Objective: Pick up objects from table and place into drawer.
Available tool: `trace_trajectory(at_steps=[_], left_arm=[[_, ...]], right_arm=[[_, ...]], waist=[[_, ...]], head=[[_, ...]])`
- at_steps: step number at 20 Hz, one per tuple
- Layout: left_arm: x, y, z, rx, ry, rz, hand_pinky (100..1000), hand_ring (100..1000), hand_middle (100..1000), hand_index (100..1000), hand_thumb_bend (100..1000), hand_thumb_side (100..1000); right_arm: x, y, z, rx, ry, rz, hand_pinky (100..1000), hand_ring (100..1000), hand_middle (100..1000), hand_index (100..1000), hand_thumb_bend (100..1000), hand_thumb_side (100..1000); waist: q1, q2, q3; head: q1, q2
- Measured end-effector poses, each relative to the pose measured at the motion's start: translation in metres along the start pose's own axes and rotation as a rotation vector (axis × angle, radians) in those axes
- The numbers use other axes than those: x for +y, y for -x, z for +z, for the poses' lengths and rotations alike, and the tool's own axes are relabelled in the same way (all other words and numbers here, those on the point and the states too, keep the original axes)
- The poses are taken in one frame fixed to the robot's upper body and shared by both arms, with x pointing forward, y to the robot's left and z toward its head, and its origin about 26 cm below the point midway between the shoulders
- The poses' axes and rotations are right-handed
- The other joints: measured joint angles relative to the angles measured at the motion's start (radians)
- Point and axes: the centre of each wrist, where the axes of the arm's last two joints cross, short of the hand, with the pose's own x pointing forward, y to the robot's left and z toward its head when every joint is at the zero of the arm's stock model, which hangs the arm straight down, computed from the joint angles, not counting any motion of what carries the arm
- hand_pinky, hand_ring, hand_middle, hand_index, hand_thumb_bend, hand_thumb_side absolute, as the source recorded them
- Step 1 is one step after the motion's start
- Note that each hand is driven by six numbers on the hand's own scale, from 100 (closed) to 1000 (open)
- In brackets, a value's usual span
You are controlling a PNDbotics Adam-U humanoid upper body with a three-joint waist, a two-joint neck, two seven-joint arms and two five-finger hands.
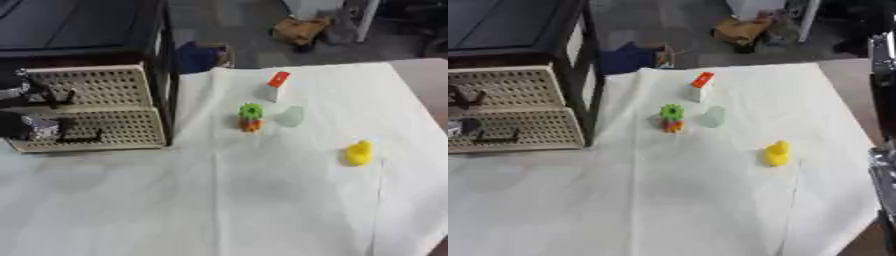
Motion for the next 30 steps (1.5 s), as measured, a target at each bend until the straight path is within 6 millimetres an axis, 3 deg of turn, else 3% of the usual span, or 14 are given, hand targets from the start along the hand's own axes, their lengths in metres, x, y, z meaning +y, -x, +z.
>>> trace_trajectory(at_steps=[21,30], left_arm=[[-0.021,-0.025,0.038,-0.007,-0.05,-0.045,100,100,100,743,345,1000],[-0.016,-0.038,0.054,-0.038,-0.094,-0.026,100,100,100,728,312,1000]], right_arm=[[-0.001,0.0,0.0,0.002,0.011,-0.001,684,573,567,861,326,1000],[-0.001,0.0,0.0,0.002,0.014,-0.001,683,574,567,861,325,1000]], waist=[[-0.012,-0.01,0.015],[-0.018,-0.011,0.02]], head=[[0.001,0.0],[0.001,0.0]])
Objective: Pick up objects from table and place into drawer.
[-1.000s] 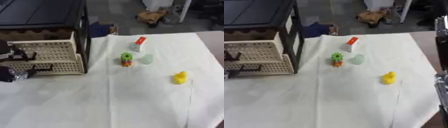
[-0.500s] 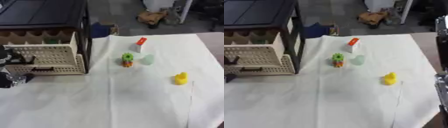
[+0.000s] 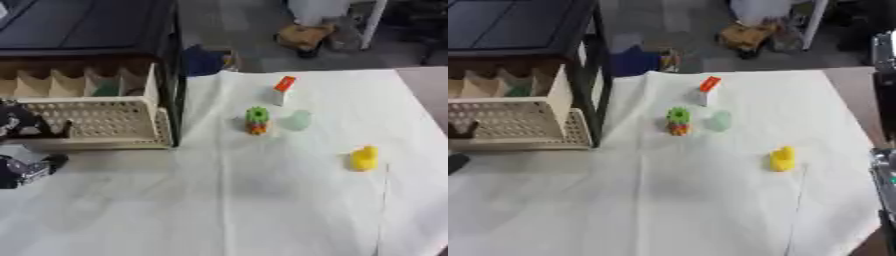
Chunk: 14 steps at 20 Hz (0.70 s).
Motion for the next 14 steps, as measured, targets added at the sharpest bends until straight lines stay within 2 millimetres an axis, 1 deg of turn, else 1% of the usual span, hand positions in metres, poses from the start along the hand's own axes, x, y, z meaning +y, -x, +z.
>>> trace_trajectory(at_steps=[7,14], left_arm=[[0.004,-0.01,0.011,-0.015,-0.024,0.011,100,100,100,721,295,1000],[0.002,-0.014,0.018,-0.014,-0.023,0.009,100,100,100,718,294,1000]], right_arm=[[0.0,0.0,0.0,0.001,0.004,-0.002,683,575,568,861,320,1000],[0.001,0.0,0.001,0.003,0.008,-0.007,684,575,568,861,317,1000]], waist=[[-0.002,-0.005,0.008],[-0.007,-0.007,0.013]], head=[[-0.001,0.0],[-0.002,0.0]])
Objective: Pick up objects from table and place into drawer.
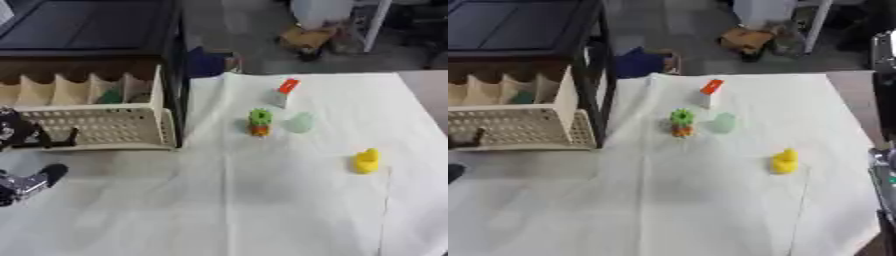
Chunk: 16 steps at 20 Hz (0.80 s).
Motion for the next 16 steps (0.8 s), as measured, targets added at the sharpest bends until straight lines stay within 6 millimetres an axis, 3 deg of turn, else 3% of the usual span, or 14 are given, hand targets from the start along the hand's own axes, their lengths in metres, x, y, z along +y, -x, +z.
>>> trace_trajectory(at_steps=[9,16], left_arm=[[-0.0007,-0.0003,0.0064,0.017,0.009,-0.015,100,100,100,696,298,1000],[0.0014,-0.0002,0.0076,0.014,-0.005,-0.011,100,100,100,677,226,1000]], right_arm=[[0.0001,-0.0001,-0.0001,-0.002,0.004,-0.001,684,576,569,861,314,1000],[0.0001,-0.0005,-0.0006,-0.004,0.006,-0.002,684,577,570,861,309,1000]], waist=[[-0.001,0.0,0.001],[-0.007,0.0,0.0]], head=[[-0.004,0.0],[-0.005,0.0]])
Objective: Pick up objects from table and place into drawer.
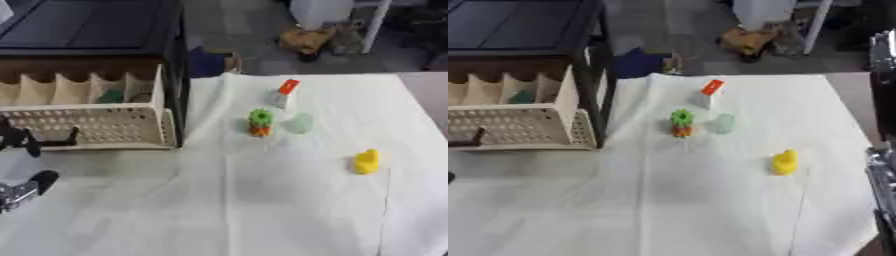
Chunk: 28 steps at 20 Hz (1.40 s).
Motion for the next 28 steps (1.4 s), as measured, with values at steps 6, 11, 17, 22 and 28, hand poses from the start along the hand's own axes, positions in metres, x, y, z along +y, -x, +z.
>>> trace_trajectory(at_steps=[6,11,17,22,28], left_arm=[[0.018,0.006,0.002,-0.046,-0.126,0.028,100,100,100,678,176,1000],[0.028,0.01,0.003,-0.082,-0.207,0.065,100,100,100,666,133,1000],[0.036,0.012,0.004,-0.118,-0.288,0.098,100,100,100,660,100,1000],[0.043,0.013,0.004,-0.137,-0.377,0.148,100,100,100,634,100,1000],[0.052,0.015,0.003,-0.146,-0.609,0.376,100,100,100,579,100,1000]], right_arm=[[0.0,0.0,-0.001,-0.005,0.006,-0.001,683,578,571,860,305,1000],[0.0,0.0,-0.001,-0.004,0.01,-0.001,683,578,571,860,302,1000],[-0.001,0.0,-0.001,-0.003,0.021,0.0,683,579,572,859,296,1000],[-0.001,0.0,-0.001,-0.003,0.03,0.001,683,582,574,858,294,1000],[-0.002,-0.002,-0.004,-0.001,0.038,0.023,683,586,576,855,341,1000]], waist=[[0.0,-0.002,0.002],[-0.001,-0.008,0.006],[-0.004,-0.014,0.006],[-0.007,-0.019,0.006],[-0.012,-0.026,0.01]], head=[[-0.006,0.0],[-0.012,0.0],[-0.022,0.0],[-0.036,0.0],[-0.074,0.002]])
